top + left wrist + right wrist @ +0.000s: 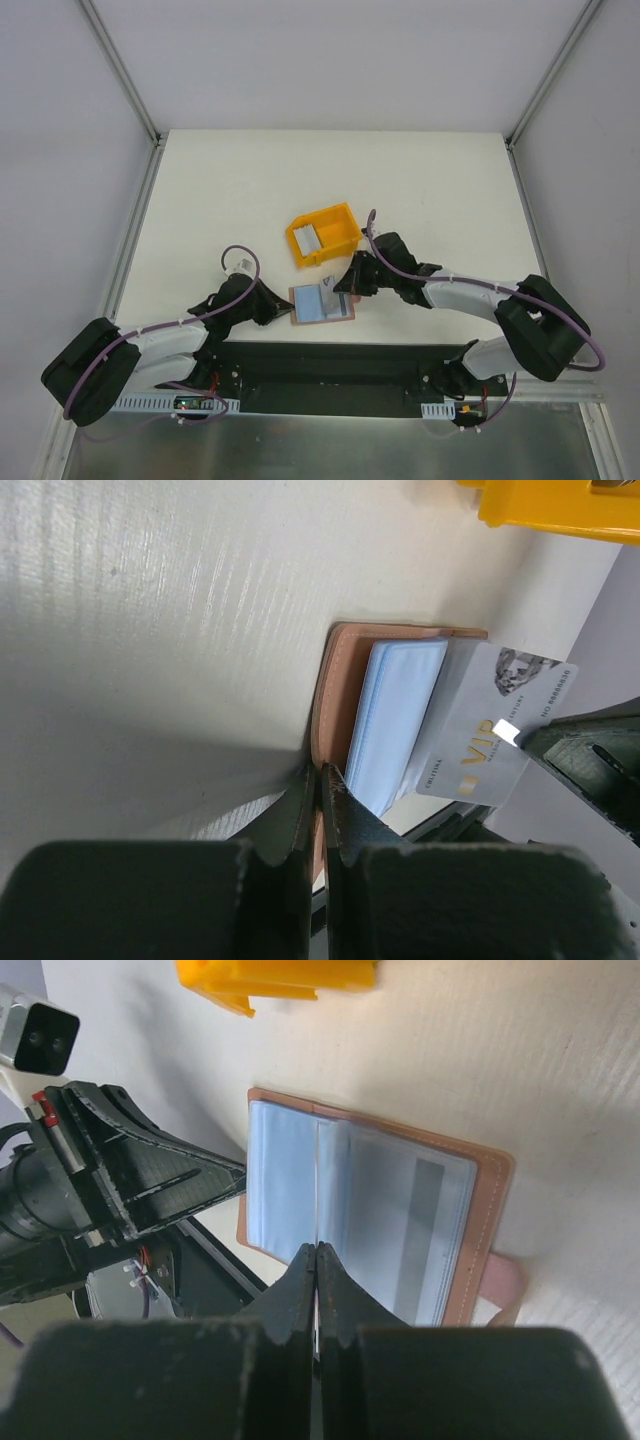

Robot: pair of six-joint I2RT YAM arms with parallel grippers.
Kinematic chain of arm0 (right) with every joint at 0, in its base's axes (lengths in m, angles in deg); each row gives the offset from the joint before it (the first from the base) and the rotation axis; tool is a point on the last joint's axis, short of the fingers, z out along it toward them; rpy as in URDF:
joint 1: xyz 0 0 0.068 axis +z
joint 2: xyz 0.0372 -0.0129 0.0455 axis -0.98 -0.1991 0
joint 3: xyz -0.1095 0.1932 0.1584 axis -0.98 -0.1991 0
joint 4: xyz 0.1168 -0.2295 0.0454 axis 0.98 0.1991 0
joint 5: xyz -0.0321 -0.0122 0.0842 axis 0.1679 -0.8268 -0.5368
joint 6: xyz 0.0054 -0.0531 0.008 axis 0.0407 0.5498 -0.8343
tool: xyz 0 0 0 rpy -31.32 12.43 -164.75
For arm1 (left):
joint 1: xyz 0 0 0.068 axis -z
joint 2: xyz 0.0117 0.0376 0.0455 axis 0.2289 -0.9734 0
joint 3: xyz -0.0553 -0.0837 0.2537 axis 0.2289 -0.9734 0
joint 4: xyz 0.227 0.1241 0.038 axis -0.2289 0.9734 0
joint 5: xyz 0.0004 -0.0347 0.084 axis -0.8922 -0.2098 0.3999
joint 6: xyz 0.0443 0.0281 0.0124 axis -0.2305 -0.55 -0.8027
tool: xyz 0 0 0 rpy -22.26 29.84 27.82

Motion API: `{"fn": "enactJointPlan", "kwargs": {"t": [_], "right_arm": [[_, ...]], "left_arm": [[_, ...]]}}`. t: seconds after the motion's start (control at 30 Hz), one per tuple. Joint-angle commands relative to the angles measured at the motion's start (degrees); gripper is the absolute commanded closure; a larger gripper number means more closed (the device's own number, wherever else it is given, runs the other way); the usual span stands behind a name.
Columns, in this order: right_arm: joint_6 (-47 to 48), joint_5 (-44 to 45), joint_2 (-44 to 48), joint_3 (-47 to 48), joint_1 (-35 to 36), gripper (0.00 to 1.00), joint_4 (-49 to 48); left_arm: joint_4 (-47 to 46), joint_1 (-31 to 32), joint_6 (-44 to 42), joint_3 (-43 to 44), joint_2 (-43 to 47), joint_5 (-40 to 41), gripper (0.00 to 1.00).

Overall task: Put the credit cards into the card holder
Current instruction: Insert the credit card into the card holder.

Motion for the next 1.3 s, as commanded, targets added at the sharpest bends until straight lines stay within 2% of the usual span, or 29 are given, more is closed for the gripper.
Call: {"fn": "enactJointPlan", "kwargs": {"t": [0.0, 0.23, 0.5, 1.27], "right_arm": [[0.0, -1.7, -2.8, -0.8, 0.2, 1.00, -5.2], [-0.3, -3.0, -7.3, -3.2, 0.2, 1.00, -9.3], [-0.3, -2.8, -8.1, -5.3, 0.4, 1.00, -10.4], [-2.7, 5.6, -10.2, -4.2, 2.3, 1.00, -13.9]], "left_arm": [[5.1, 0.5, -1.3, -1.4, 0.5, 0.9, 1.00], [6.1, 0.5, -1.6, -1.4, 0.7, 1.0, 1.00], [6.1, 0.5, -1.2, -1.3, 0.6, 1.2, 1.00], [4.8, 0.5, -1.5, -0.4, -1.3, 0.5, 1.00]]}}
